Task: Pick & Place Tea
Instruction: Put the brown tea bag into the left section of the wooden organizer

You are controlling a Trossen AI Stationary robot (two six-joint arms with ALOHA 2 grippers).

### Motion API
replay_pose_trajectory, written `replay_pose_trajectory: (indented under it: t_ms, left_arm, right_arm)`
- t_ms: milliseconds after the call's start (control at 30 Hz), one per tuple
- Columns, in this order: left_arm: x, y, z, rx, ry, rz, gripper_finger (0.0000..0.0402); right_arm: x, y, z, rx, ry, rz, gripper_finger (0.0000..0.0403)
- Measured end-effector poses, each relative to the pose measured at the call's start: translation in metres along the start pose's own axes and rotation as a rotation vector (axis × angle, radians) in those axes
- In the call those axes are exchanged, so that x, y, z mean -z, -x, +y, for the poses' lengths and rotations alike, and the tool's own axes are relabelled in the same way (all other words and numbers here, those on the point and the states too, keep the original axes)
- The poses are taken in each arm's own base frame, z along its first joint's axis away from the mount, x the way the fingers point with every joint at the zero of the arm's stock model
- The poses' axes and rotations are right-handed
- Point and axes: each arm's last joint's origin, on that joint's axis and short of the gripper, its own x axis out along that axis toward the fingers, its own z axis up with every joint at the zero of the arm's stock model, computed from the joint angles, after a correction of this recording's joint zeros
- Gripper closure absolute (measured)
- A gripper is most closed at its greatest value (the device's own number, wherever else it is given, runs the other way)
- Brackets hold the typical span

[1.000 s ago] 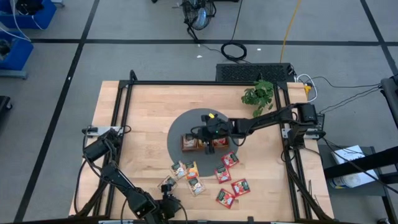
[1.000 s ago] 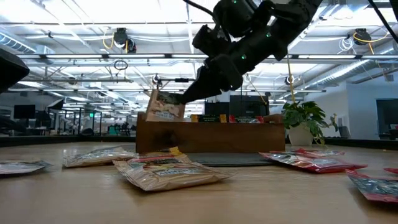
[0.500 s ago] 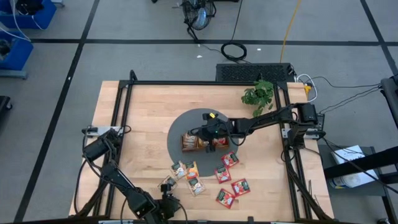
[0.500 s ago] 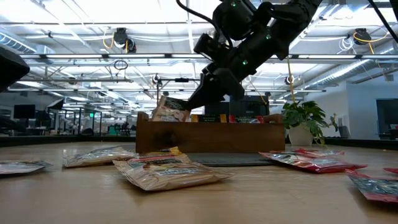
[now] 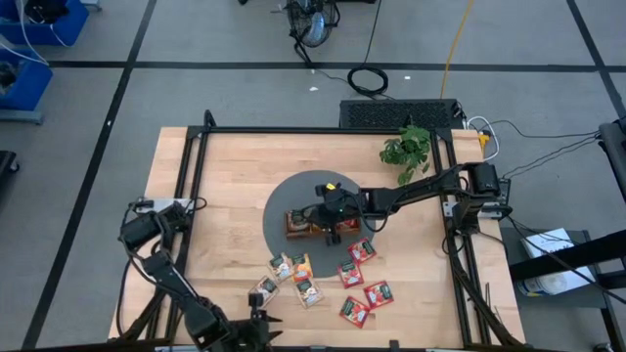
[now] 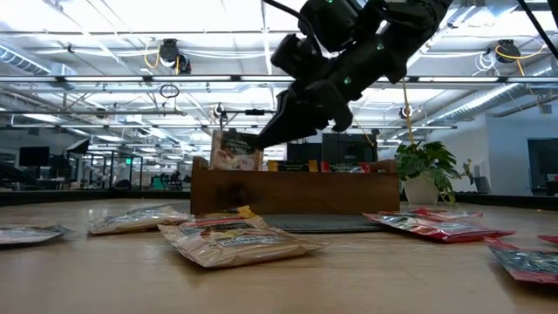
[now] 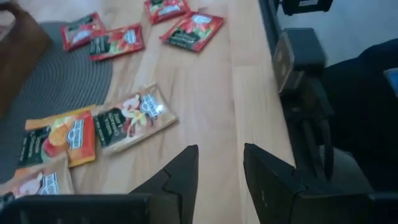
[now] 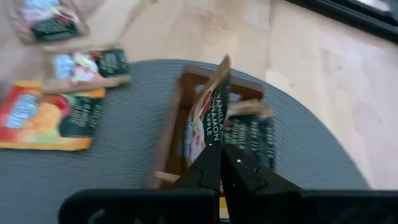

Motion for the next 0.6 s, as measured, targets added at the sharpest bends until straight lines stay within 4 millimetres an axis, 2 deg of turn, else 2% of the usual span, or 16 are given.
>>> replay_pose_trajectory:
  t_ms: [233,600]
  left_arm:
    - [-0.0002,0.0017,-0.0019,-0.004,-0.013,-0.020,0.0268]
    - [0.0001,0.0015,-0.0015,-0.008,-0.071,-0.017,0.0268]
  right_arm:
    - [0.0013,0.0000,0.0031,-0.014,-0.048,0.019,0.0390]
    - [-0.0058,0.0002,0.0001,0.059,-0.084,-0.043,0.0259]
